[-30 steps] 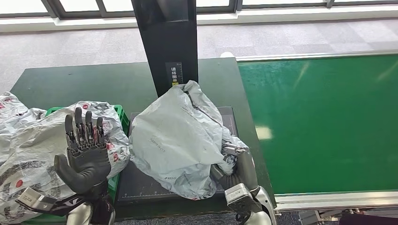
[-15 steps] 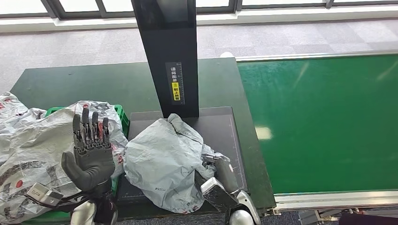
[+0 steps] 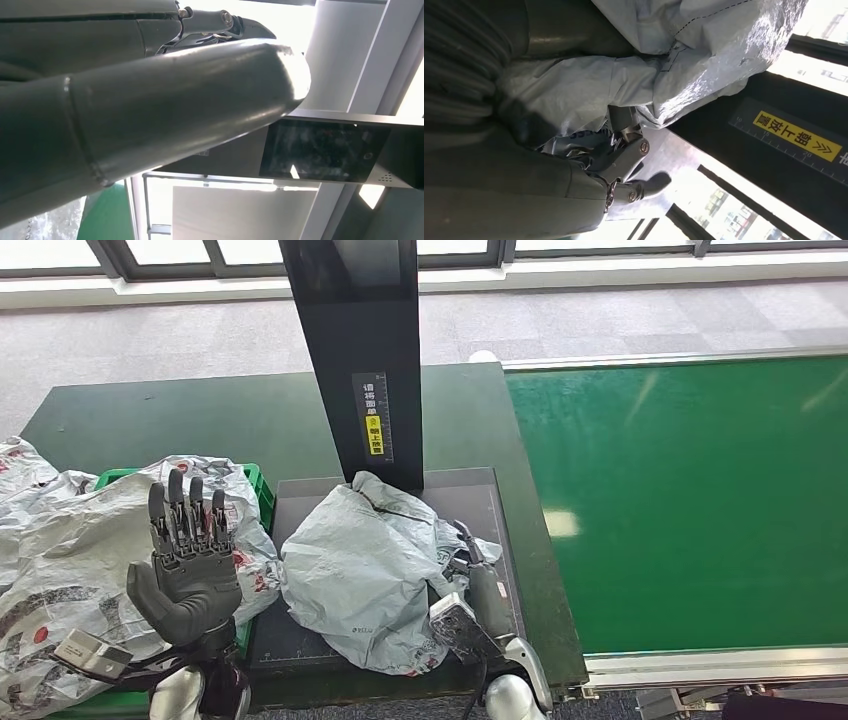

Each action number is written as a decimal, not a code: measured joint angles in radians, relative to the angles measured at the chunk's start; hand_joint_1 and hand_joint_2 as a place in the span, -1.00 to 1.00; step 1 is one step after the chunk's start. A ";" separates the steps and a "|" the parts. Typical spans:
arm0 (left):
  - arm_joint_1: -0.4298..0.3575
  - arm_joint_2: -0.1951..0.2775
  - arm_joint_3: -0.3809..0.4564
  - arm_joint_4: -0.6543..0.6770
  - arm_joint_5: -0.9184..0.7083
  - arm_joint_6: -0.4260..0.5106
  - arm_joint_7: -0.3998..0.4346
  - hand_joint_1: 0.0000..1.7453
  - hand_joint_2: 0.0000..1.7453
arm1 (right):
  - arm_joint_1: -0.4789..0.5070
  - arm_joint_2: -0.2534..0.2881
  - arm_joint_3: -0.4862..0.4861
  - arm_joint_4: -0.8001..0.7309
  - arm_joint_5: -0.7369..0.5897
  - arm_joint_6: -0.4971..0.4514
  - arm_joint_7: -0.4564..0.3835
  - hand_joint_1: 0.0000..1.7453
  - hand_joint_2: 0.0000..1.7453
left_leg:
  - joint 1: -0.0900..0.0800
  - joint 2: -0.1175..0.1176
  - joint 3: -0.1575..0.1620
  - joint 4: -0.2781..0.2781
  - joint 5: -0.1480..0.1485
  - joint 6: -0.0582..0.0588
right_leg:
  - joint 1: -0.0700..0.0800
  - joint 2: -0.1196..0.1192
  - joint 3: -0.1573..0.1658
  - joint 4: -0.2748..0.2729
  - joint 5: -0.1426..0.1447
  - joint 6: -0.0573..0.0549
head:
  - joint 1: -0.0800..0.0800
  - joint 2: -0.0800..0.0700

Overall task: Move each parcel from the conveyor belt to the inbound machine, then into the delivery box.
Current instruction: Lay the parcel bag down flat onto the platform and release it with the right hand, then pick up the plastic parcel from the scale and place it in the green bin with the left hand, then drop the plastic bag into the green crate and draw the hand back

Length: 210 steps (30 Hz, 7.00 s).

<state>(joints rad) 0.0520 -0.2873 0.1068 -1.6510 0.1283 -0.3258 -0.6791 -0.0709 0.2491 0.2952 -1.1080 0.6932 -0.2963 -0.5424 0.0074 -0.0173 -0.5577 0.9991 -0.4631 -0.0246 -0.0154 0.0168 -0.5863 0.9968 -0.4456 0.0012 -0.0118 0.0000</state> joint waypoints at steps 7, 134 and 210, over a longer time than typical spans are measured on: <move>0.000 0.000 0.000 0.000 0.003 0.002 0.000 -1.00 -1.00 | 0.007 0.000 0.000 -0.010 -0.032 0.048 -0.045 -1.00 1.00 | 0.000 0.000 0.000 0.000 0.000 0.000 | 0.000 0.000 0.000 0.000 0.000 0.000 | 0.000 0.000; -0.170 0.090 -0.421 0.566 -1.447 0.776 0.409 1.00 1.00 | 0.284 -0.216 -0.001 -0.775 -0.450 -0.247 -0.158 -1.00 1.00 | -0.001 -0.003 0.004 0.000 -0.003 0.003 | -0.002 -0.002 0.007 0.000 -0.004 0.003 | 0.000 0.000; -0.325 0.139 0.627 0.323 -1.439 1.026 0.475 -1.00 -1.00 | 0.240 -0.155 -0.052 -0.773 -0.505 -0.052 -0.157 -1.00 1.00 | 0.001 -0.001 0.000 0.000 0.000 -0.001 | 0.001 -0.001 0.001 0.001 0.000 -0.001 | 0.000 0.000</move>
<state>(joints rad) -0.2731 -0.1485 0.7341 -1.3282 -1.3109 0.6998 -0.2041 0.1686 0.0943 0.2432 -1.8811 0.1886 -0.3485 -0.6996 0.0083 -0.0182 -0.5579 0.9988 -0.4629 -0.0259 -0.0147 0.0160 -0.5855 0.9975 -0.4459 -0.0003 -0.0122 0.0000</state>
